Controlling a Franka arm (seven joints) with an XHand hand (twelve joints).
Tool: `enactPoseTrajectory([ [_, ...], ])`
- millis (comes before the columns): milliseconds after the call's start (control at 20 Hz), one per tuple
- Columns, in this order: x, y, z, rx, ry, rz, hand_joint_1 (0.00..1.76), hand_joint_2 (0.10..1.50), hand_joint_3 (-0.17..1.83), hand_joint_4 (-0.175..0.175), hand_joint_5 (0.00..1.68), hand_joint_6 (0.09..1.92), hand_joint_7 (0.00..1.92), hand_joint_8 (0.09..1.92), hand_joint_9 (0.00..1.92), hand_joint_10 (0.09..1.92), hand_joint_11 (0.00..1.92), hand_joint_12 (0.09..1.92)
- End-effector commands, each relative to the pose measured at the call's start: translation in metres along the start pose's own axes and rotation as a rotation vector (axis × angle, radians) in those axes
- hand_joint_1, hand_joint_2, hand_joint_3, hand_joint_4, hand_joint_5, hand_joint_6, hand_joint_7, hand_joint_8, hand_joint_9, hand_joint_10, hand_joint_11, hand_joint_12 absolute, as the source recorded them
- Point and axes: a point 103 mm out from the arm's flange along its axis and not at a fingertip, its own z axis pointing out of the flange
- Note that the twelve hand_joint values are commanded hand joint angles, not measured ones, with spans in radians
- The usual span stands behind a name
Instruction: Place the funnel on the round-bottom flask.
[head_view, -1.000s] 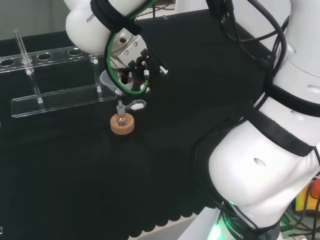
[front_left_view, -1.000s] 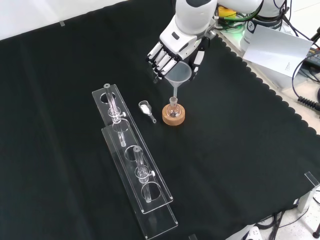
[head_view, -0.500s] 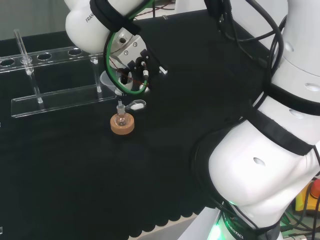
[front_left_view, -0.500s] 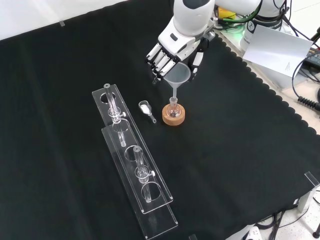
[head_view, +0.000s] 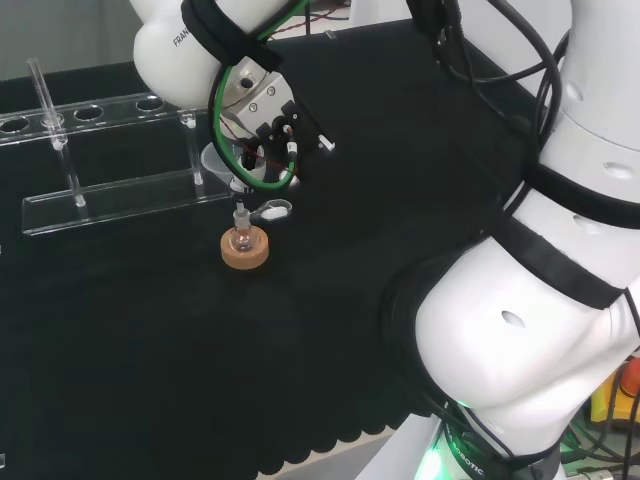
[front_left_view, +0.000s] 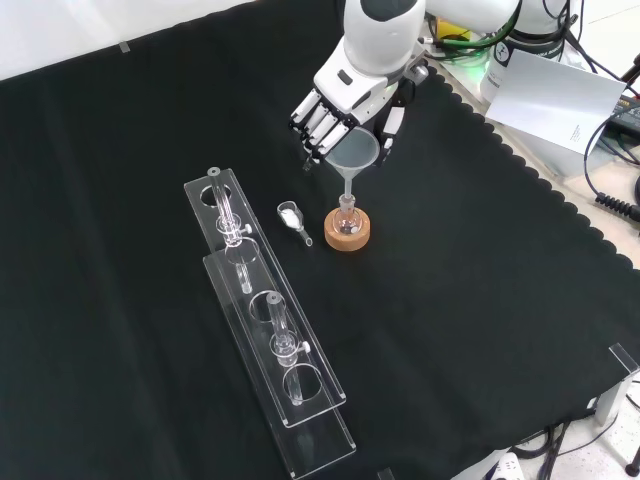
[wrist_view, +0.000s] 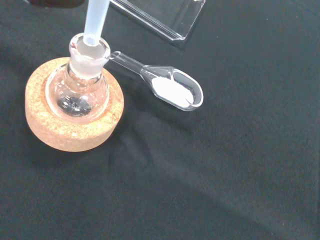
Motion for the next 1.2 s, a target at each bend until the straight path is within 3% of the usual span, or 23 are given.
enactPoseTrajectory([
  [50, 0.002, 0.003, 0.003, 0.004, -0.002, 0.006, 0.77, 1.00, -0.17, -0.054, 0.40, 0.72, 0.43, 0.77, 0.72, 0.62, 0.30, 1.34],
  [750, 0.006, 0.012, 0.012, 0.024, -0.013, 0.007, 0.77, 1.00, -0.17, -0.054, 0.40, 0.72, 0.43, 0.77, 0.72, 0.62, 0.30, 1.34],
  [1200, 0.013, 0.012, 0.016, 0.019, -0.072, 0.013, 0.77, 1.00, -0.17, -0.054, 0.40, 0.72, 0.42, 0.77, 0.70, 0.62, 0.30, 1.34],
])
